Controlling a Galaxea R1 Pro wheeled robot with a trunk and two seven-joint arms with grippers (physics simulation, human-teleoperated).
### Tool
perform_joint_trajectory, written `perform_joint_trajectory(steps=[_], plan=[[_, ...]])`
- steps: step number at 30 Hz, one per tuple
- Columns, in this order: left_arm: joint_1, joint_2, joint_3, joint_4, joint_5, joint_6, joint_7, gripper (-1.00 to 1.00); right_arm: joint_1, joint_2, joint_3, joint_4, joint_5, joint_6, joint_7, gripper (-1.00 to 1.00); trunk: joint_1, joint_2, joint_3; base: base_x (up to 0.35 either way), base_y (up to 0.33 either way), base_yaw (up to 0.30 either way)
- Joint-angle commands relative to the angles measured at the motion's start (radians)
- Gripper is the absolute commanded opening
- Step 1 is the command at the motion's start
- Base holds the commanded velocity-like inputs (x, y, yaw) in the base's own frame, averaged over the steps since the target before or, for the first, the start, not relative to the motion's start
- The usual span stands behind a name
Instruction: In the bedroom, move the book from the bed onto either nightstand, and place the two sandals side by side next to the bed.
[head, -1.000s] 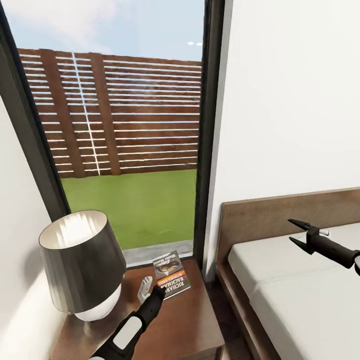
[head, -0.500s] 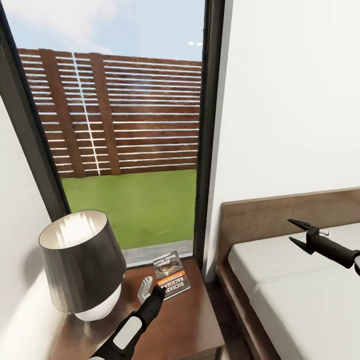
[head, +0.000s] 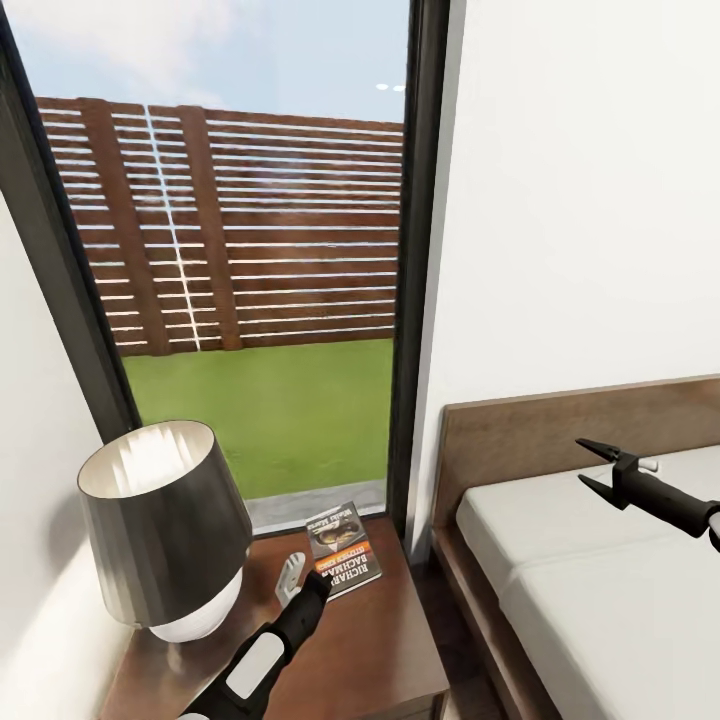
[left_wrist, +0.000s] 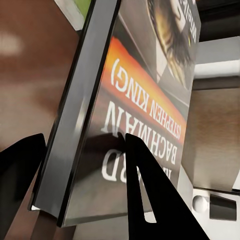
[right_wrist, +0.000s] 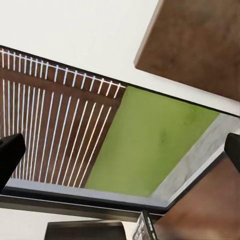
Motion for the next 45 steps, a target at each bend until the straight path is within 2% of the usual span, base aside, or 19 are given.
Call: perform_joint_trajectory(steps=[1, 13, 29, 36, 40, 45], plan=[[-0.001, 0.000, 0.000, 0.000, 0.009, 0.005, -0.003, -1.00, -0.001, 0.000, -0.004, 0.001, 0.004, 0.004, 0.003, 1.00, 0.000, -0.001, -0.001, 0.000, 0.000, 0.000], [-0.001, 0.000, -0.001, 0.000, 0.008, 0.005, -0.002, -1.00, -0.001, 0.000, -0.004, 0.001, 0.007, 0.006, 0.005, 1.00, 0.000, -0.001, -0.001, 0.000, 0.000, 0.000], [-0.001, 0.000, -0.004, -0.001, 0.007, 0.007, 0.001, -1.00, -0.001, -0.005, 0.004, -0.013, 0.006, 0.011, 0.054, 1.00, 0.000, -0.001, -0.001, 0.000, 0.000, 0.000], [-0.001, 0.000, -0.005, -0.001, 0.007, 0.009, 0.003, -1.00, -0.001, -0.007, 0.003, -0.048, 0.006, 0.015, 0.066, 1.00, 0.000, -0.001, -0.001, 0.000, 0.000, 0.000], [-0.006, 0.000, -0.007, -0.001, 0.007, 0.018, 0.022, -1.00, -0.001, -0.007, 0.002, -0.060, 0.006, 0.016, 0.068, 1.00, 0.000, -0.001, -0.001, 0.000, 0.000, 0.000], [-0.014, 0.000, -0.009, -0.003, 0.007, 0.046, 0.093, -1.00, -0.001, -0.008, 0.002, -0.082, 0.007, 0.016, 0.077, 1.00, 0.000, -0.001, -0.001, 0.000, 0.000, 0.000]])
